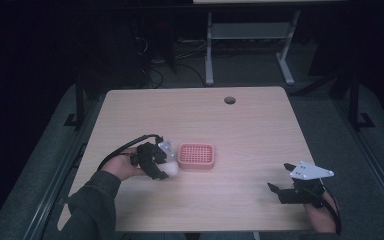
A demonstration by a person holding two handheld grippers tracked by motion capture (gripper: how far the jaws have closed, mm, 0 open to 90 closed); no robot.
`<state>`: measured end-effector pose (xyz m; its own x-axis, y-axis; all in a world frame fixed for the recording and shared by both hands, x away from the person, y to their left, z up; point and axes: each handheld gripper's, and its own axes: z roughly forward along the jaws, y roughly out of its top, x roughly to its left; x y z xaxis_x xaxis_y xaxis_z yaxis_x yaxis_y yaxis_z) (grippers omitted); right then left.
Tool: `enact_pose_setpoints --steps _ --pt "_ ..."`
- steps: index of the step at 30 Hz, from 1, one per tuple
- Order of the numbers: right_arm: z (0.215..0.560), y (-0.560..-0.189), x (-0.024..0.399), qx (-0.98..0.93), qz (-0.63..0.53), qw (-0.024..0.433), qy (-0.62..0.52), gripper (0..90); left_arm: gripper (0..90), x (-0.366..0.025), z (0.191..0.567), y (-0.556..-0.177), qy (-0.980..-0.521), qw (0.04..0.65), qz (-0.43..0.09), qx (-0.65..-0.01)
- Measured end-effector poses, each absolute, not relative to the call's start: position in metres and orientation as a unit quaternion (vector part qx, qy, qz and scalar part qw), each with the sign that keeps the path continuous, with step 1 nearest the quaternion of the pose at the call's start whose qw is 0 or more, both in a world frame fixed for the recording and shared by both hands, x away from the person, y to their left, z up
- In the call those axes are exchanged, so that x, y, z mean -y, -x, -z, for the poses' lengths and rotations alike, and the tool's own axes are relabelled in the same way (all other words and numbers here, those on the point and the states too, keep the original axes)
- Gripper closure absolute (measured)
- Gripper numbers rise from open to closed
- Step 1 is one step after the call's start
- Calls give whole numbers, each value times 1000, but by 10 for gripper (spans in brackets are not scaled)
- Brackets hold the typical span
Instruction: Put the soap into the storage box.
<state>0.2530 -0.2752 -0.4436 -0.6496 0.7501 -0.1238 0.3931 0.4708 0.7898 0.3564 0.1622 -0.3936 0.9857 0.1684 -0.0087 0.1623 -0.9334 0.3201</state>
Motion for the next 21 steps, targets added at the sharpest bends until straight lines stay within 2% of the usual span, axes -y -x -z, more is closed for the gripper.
enact_pose_setpoints --steps 21 --pt "443 -253 277 -821 -386 237 -346 137 493 -135 388 -383 -983 167 -12 -71"
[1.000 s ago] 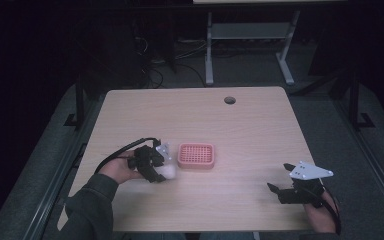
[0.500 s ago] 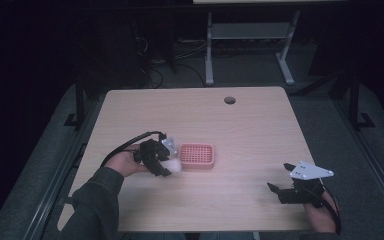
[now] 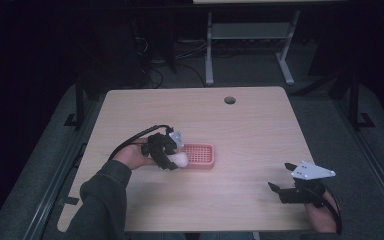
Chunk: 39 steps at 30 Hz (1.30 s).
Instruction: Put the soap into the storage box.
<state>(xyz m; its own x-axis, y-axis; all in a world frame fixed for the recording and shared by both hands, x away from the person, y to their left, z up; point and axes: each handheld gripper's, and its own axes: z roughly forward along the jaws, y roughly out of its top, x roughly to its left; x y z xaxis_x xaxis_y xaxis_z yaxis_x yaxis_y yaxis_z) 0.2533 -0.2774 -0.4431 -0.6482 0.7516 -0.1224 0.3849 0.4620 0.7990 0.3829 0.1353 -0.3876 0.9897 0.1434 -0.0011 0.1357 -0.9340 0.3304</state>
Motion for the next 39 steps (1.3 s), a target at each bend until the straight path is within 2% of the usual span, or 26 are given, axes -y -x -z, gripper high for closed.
enact_pose_setpoints --steps 39 --pt "444 -254 279 -821 -390 234 -346 138 494 -86 393 -421 -984 174 -6 -49"
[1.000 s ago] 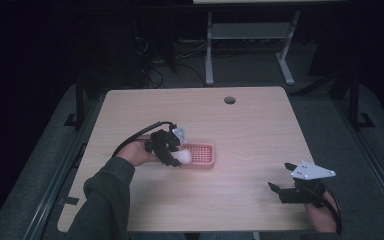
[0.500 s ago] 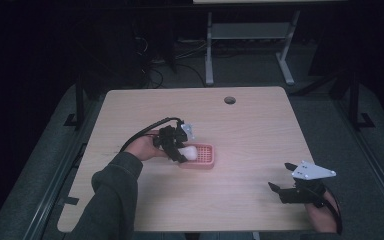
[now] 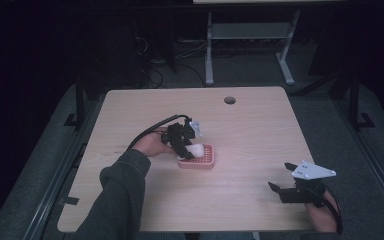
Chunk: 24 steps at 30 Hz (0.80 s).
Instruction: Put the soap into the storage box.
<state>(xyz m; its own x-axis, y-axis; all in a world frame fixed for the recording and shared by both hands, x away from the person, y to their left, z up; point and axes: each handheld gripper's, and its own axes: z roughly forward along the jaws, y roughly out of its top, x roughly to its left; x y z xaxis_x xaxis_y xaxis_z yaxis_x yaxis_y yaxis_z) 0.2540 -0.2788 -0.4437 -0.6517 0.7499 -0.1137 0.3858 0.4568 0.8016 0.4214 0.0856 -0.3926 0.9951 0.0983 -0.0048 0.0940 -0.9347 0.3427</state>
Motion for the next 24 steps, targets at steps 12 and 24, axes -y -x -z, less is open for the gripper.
enact_pose_setpoints --steps 12,24 --pt "444 -255 278 -823 -389 230 -345 137 493 -79 402 -430 -984 168 -4 -59" --pt "445 -256 277 -825 -386 229 -343 138 493 -71 411 -435 -984 166 -2 -59"
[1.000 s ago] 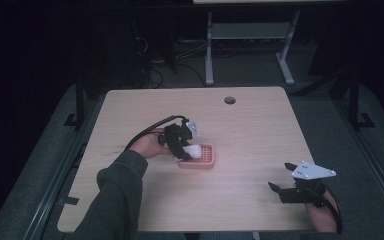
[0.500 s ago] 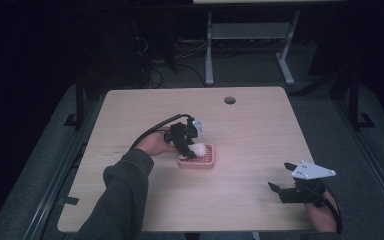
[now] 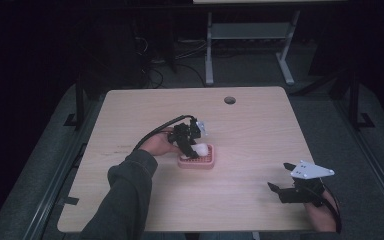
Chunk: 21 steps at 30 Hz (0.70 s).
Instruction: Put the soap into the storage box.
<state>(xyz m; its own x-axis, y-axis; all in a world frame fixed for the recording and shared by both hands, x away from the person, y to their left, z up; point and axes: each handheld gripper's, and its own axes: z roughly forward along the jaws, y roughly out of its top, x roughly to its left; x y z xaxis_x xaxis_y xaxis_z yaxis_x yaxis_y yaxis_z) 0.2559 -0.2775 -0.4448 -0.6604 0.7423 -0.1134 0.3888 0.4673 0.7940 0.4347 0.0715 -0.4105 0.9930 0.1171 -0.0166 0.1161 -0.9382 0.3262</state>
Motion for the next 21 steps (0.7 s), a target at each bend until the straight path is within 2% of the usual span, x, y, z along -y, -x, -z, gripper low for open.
enact_pose_setpoints --steps 21 --pt "445 -256 277 -827 -384 227 -341 138 493 -67 419 -437 -985 158 -1 -63"
